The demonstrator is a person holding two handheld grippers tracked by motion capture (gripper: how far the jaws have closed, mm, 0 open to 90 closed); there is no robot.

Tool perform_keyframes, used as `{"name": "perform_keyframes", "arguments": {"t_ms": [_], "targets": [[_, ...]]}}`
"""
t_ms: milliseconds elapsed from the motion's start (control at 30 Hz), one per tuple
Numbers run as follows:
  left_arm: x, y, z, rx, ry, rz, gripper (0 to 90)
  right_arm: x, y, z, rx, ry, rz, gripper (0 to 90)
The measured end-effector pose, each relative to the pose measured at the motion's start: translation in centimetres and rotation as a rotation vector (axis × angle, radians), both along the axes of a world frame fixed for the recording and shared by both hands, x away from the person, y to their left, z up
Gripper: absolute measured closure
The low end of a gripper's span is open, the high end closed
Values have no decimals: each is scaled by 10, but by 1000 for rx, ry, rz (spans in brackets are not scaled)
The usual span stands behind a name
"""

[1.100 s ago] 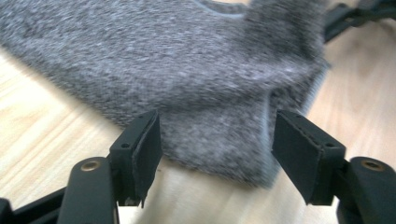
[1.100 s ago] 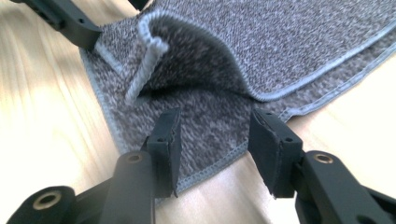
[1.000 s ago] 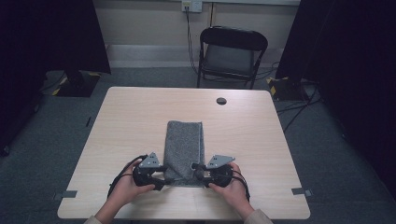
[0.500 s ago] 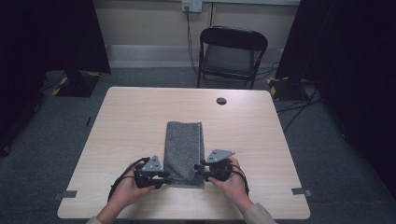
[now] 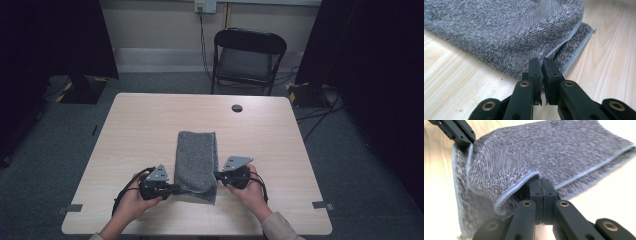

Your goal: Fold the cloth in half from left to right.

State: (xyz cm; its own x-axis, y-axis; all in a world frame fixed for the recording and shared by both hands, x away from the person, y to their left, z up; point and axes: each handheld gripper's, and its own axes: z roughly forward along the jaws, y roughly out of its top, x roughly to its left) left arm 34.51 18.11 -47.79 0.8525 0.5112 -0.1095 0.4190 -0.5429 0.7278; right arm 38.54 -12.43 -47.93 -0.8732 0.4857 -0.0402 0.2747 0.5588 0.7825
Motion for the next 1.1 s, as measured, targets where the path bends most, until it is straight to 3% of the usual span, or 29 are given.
{"name": "perform_keyframes", "arguments": {"t_ms": [100, 167, 267, 333, 400, 467, 567, 667, 767, 933, 1033, 1100], "targets": [[-2, 1, 0, 5, 9, 1, 866, -2, -10, -5, -8, 22, -26, 899], [-4, 1, 0, -8, 25, -4, 865, -4, -12, -7, -2, 27, -22, 891], [-7, -1, -1, 9, 29, -18, 860, -8, -11, -7, -4, 28, -6, 860], [-10, -2, -2, -8, 27, -24, 708, -16, -7, -7, -10, 34, 9, 742], [-12, -3, -2, -12, 29, -34, 659, -18, -7, -7, -19, 32, 12, 731], [-15, -3, 0, -17, 15, -32, 587, -26, -7, -7, -19, 46, 14, 623], [-15, 0, 1, -36, 15, -27, 569, -32, -8, -9, -18, 57, 17, 591], [-17, -4, -2, -19, 12, -53, 570, -37, -7, -13, -31, 58, 25, 565], [-16, -10, -3, 6, 1, -76, 585, -33, -5, -17, -28, 60, 16, 559], [-9, -16, -7, 4, -1, -87, 610, -26, -1, -17, -24, 58, 3, 555], [-8, -19, -3, -14, -12, -103, 630, -22, 1, -16, -26, 53, 1, 548], [-11, -22, 0, -35, -10, -122, 635, -22, 1, -11, 2, 51, 11, 545]]}}
